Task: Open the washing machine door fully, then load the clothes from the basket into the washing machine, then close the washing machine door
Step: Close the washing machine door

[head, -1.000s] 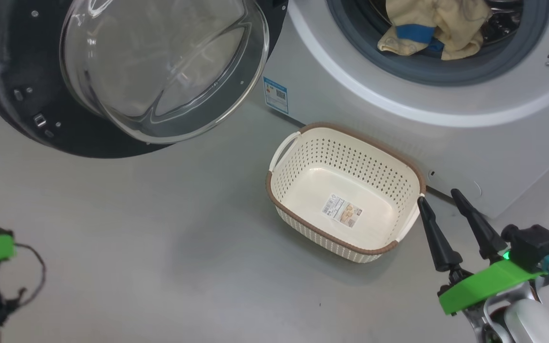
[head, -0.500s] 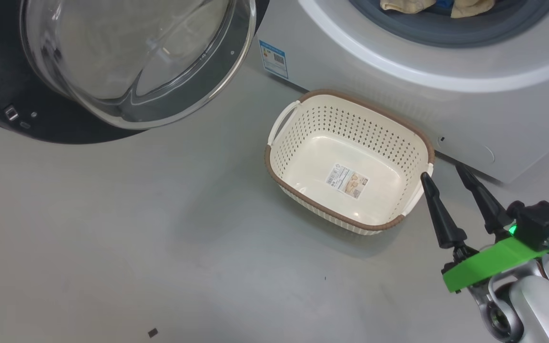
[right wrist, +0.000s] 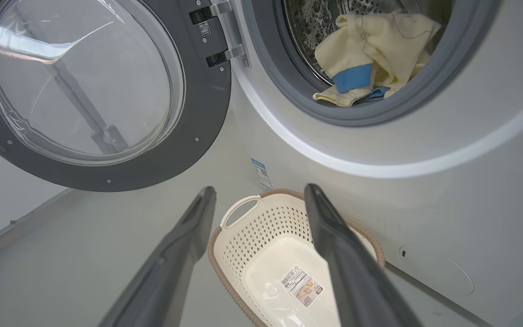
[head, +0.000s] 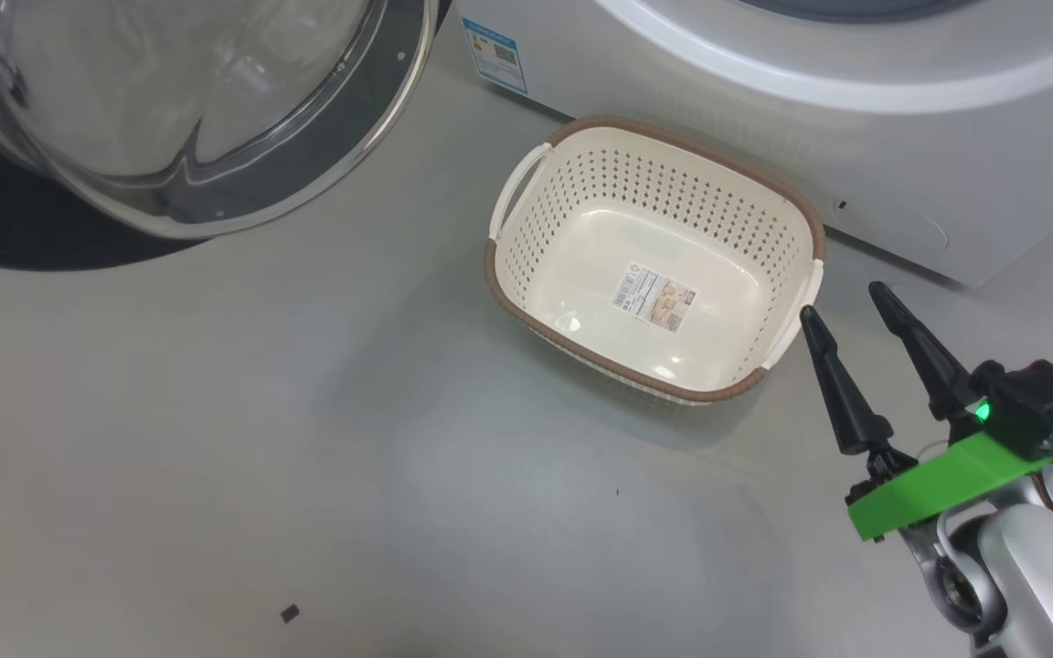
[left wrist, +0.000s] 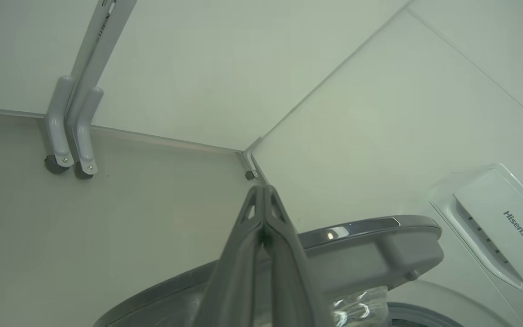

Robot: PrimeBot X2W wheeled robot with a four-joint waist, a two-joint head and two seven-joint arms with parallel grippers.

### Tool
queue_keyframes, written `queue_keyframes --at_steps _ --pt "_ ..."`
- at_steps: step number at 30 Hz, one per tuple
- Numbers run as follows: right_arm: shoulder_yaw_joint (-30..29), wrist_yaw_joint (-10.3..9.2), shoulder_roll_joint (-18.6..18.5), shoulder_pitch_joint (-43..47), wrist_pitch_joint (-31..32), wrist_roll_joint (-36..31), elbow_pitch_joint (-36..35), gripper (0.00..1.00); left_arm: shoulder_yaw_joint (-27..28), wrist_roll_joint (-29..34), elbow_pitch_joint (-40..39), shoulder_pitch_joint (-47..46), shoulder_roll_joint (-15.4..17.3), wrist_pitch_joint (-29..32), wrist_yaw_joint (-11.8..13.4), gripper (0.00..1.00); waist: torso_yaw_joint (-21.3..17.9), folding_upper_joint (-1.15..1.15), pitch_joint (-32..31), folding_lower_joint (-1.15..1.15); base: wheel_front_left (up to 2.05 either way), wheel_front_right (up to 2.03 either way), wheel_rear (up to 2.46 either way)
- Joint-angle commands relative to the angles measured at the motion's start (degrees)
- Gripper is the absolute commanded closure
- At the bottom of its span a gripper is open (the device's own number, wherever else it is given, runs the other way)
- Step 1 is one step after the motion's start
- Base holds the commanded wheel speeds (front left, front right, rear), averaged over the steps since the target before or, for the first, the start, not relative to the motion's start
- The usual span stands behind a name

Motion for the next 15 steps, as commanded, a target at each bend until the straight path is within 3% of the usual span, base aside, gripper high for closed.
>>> queue_keyframes --at_steps 1,15 --pt "1.13 0.09 -0.84 -1.28 -0.36 -0.53 -1.95 0.0 1.91 -0.66 -0.66 -2.32 5.0 0.89 -0.03 1.0 -0.35 0.0 0.47 0.0 0.0 0.0 0.0" --pt "1.76 0.09 -1.14 -1.96 -0.36 -1.0 -2.88 0.0 0.38 -2.42 1.11 -1.56 3.62 7.09 -0.03 1.0 -1.47 0.0 3.1 0.0 0.0 0.0 0.0"
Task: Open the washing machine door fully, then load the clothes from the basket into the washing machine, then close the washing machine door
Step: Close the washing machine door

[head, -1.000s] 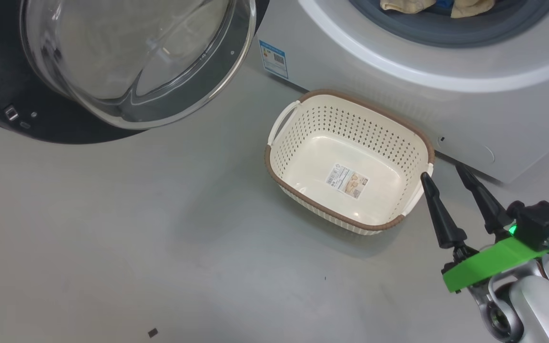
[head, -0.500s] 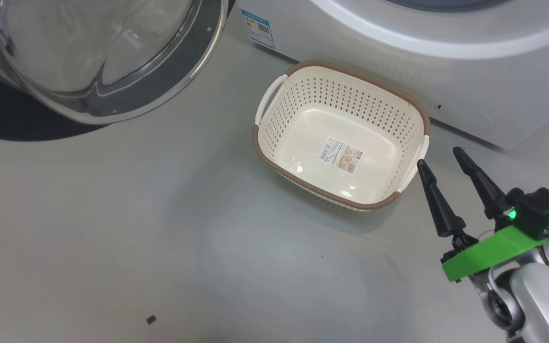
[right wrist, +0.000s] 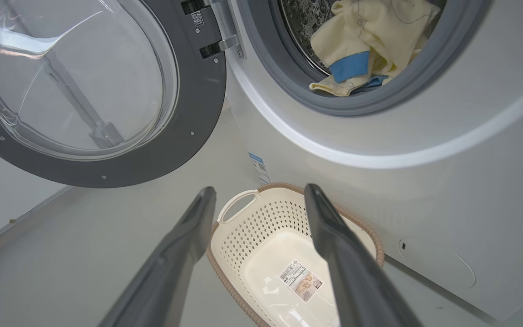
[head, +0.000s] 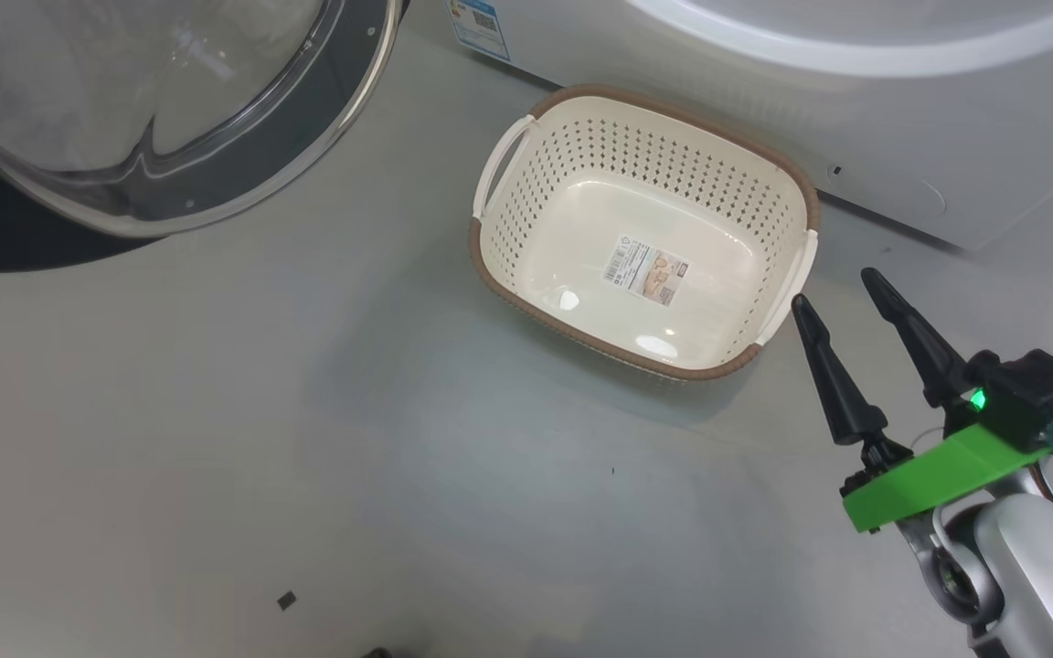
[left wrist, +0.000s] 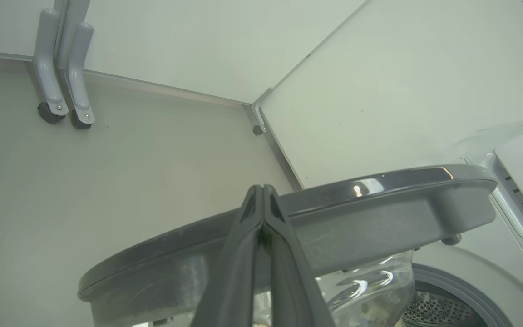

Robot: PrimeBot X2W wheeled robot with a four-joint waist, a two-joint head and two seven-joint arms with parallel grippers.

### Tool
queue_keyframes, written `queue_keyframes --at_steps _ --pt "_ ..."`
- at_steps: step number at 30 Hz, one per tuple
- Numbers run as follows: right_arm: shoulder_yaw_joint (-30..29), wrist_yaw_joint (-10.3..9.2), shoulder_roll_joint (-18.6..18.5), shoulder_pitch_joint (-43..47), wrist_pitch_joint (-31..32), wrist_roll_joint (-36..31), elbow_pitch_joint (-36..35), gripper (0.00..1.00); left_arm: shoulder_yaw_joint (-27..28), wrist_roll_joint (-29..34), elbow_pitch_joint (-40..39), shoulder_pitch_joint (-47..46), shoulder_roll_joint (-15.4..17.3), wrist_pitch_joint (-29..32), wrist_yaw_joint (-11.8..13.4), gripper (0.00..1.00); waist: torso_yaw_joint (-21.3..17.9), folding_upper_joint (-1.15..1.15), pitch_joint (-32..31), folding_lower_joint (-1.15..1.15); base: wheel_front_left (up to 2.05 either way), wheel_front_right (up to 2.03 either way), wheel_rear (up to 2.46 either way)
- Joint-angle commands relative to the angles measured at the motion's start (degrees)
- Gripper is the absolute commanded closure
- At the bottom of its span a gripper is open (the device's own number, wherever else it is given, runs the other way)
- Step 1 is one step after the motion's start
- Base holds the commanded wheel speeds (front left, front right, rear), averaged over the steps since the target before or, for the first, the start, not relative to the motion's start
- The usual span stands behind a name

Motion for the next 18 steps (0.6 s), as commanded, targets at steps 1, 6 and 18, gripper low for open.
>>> queue_keyframes --at_steps 1,6,18 --pt "0.82 0.09 -1.05 -0.83 -0.36 -0.46 -2.09 0.0 2.16 -0.28 -1.31 -0.61 4.26 1.11 -0.03 1.0 -0.16 0.0 0.33 0.0 0.0 0.0 0.0" --pt "0.58 0.09 -1.43 -1.01 -0.36 -0.67 -2.27 0.0 2.14 -0.11 -1.57 -0.49 4.21 1.72 -0.03 1.0 -0.41 0.0 0.74 0.0 0.0 0.0 0.0" --pt "0.23 0.09 -1.22 -1.61 -0.36 -1.13 -2.32 0.0 1.52 -0.72 -1.44 -0.04 3.71 6.3 -0.03 1.0 -0.97 0.0 0.7 0.0 0.0 0.0 0.0"
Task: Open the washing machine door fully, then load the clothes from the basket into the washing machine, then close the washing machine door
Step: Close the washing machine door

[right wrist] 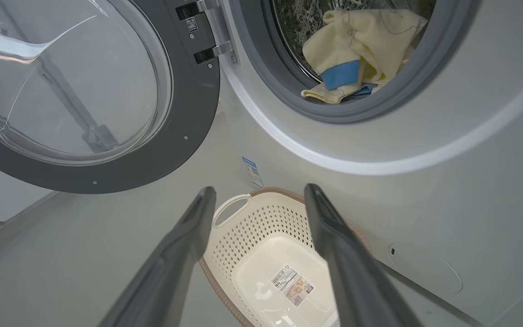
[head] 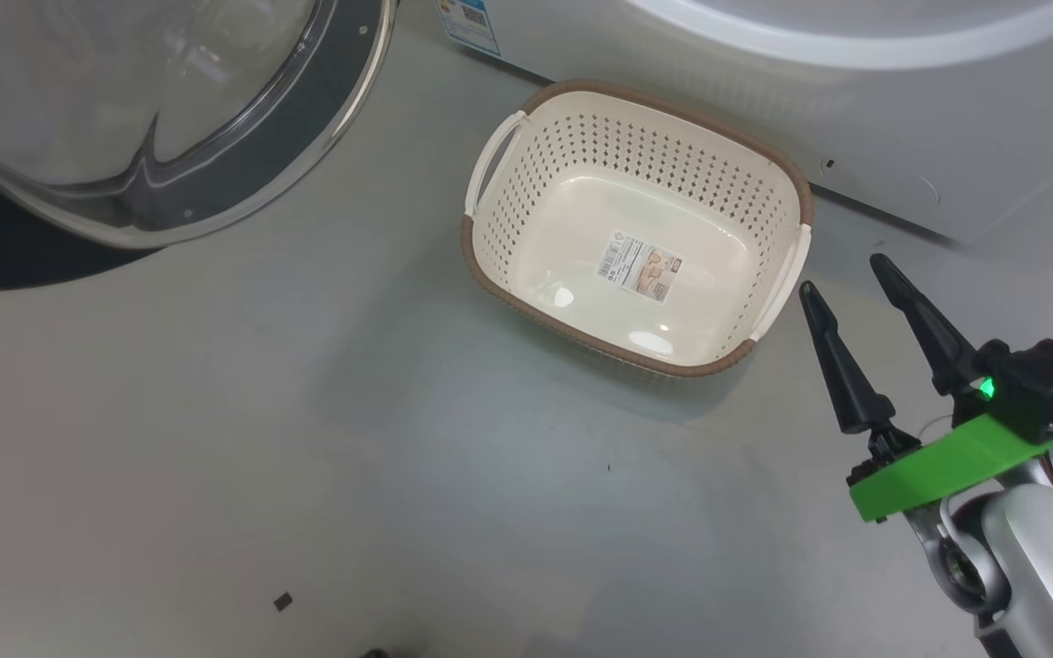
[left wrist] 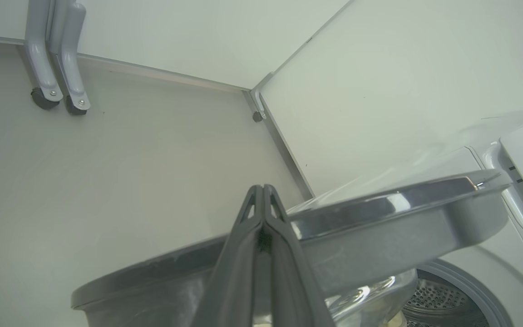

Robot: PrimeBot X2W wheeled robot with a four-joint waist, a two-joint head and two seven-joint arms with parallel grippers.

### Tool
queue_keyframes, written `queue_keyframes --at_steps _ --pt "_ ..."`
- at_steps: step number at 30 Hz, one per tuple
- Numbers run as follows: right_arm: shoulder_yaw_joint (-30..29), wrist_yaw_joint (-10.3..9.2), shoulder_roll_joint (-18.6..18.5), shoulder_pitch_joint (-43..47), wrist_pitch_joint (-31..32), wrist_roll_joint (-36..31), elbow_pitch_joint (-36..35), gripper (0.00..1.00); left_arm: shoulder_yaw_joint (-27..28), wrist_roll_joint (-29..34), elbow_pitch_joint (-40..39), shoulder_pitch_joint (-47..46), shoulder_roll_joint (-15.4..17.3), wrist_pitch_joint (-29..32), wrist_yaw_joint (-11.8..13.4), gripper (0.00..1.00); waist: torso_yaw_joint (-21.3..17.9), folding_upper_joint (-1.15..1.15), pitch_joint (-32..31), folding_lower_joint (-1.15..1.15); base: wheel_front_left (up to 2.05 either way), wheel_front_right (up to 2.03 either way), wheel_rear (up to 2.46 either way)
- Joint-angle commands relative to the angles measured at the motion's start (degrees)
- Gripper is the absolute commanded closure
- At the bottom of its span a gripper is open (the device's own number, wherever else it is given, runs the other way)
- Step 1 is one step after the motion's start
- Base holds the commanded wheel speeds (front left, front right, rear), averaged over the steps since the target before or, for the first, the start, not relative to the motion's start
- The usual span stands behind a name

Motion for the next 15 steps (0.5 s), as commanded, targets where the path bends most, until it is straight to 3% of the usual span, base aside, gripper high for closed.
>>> queue_keyframes --at_steps 1,15 --pt "0.64 0.09 -0.6 -0.75 -0.36 -0.63 -1.83 0.0 0.64 -0.69 -1.55 0.05 3.17 1.89 -0.04 1.0 0.01 0.0 -0.06 0.0 0.0 0.0 0.0" --pt "0.39 0.09 0.1 -0.81 -0.36 -0.44 -1.5 0.0 -0.37 -1.36 -4.26 2.77 2.69 9.0 -0.04 1.0 -0.26 0.0 -2.41 0.0 0.0 0.0 0.0"
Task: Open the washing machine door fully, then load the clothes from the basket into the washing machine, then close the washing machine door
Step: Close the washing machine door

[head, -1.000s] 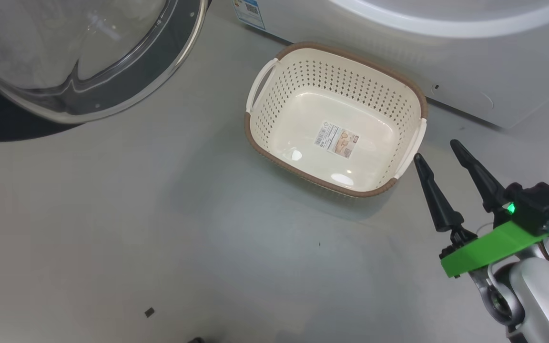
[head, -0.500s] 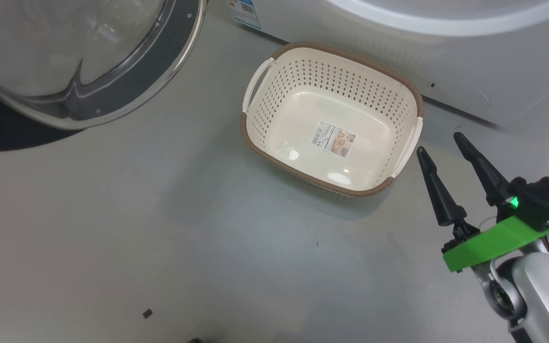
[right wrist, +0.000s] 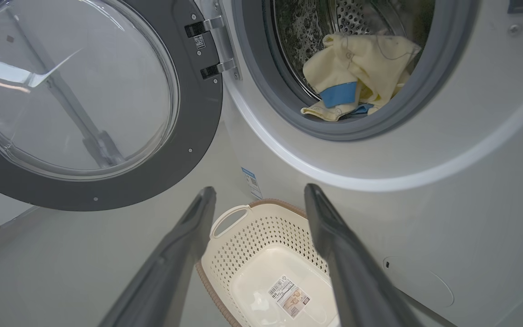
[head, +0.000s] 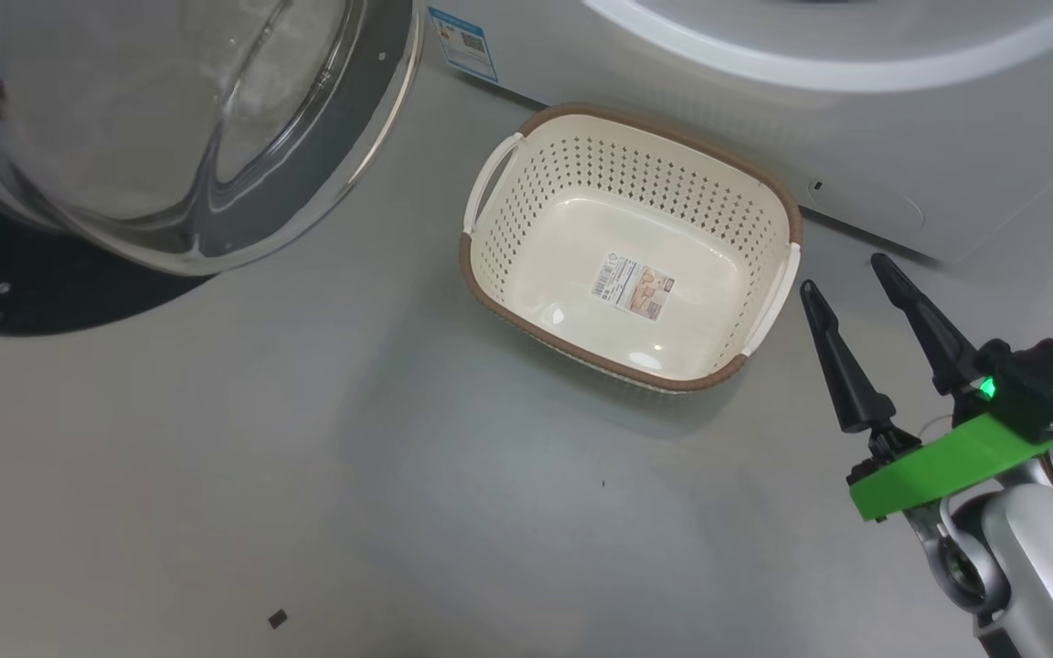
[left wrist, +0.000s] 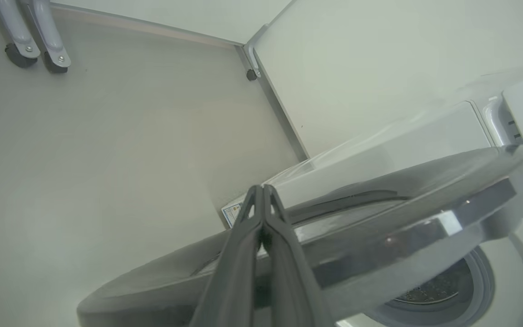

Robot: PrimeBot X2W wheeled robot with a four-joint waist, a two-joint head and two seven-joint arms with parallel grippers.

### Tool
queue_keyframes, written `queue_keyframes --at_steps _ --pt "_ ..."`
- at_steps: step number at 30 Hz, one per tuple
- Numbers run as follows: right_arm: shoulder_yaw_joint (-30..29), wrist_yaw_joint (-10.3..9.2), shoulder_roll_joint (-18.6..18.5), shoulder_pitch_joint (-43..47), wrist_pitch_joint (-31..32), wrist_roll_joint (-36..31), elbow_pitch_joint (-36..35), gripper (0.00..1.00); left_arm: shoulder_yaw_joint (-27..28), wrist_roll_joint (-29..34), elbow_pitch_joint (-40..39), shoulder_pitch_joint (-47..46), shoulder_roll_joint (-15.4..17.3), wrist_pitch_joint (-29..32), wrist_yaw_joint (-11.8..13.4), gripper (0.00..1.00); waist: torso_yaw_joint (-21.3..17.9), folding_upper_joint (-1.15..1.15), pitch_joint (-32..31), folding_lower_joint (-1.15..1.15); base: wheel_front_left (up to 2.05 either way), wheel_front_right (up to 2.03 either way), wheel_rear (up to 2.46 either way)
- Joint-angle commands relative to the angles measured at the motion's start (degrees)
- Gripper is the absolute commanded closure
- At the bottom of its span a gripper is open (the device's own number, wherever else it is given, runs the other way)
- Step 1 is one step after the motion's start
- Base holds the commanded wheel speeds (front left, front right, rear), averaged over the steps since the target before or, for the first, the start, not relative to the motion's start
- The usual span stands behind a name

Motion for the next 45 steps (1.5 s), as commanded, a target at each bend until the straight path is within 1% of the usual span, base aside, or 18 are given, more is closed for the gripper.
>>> queue_keyframes --at_steps 1,7,15,16,26,32,36,45 --pt "0.51 0.09 -0.12 -0.8 -0.36 -0.43 -1.58 0.0 0.43 -0.53 -2.57 0.46 2.64 2.39 -0.06 1.0 -0.01 0.0 -0.29 0.0 0.0 0.0 0.0" --pt "0.14 0.09 -0.07 -0.82 -0.36 -0.38 -1.47 0.0 0.4 -0.77 -4.32 0.69 2.25 4.87 -0.06 1.0 0.08 0.0 -1.34 0.0 0.0 0.0 0.0" --pt "-0.19 0.09 0.36 0.13 -0.36 -0.11 -1.01 0.0 -0.14 -2.0 -7.86 2.0 1.4 11.05 -0.06 1.0 0.31 0.0 -3.79 0.0 0.0 0.0 0.0" --pt "-0.19 0.09 0.36 0.13 -0.36 -0.11 -1.01 0.0 -0.14 -2.0 -7.86 2.0 1.4 11.05 -0.06 1.0 0.31 0.0 -3.79 0.0 0.0 0.0 0.0" --pt "-0.83 0.09 0.91 1.63 -0.36 0.38 -0.93 0.0 -0.56 -2.99 -15.31 4.15 -0.41 18.41 -0.06 1.0 -0.19 0.0 -6.42 0.0 0.0 0.0 0.0" --pt "-1.22 0.09 1.44 2.51 -0.36 0.47 -0.95 0.0 -0.85 -2.66 -20.15 5.12 -1.65 21.79 -0.06 1.0 -1.4 0.0 -7.87 0.0 0.0 0.0 0.0" --pt "-1.84 0.09 1.93 3.37 -0.36 0.53 -0.94 0.0 -1.02 -2.9 -23.18 5.26 -3.14 23.79 -0.06 1.0 -2.6 0.0 -8.86 0.0 0.0 0.0 0.0" --pt "-2.97 0.09 3.01 4.6 -0.36 0.41 -1.57 0.0 -2.78 -1.47 -28.65 5.2 -6.41 26.38 -0.06 1.0 -6.36 0.0 -9.86 0.0 0.0 0.0 0.0"
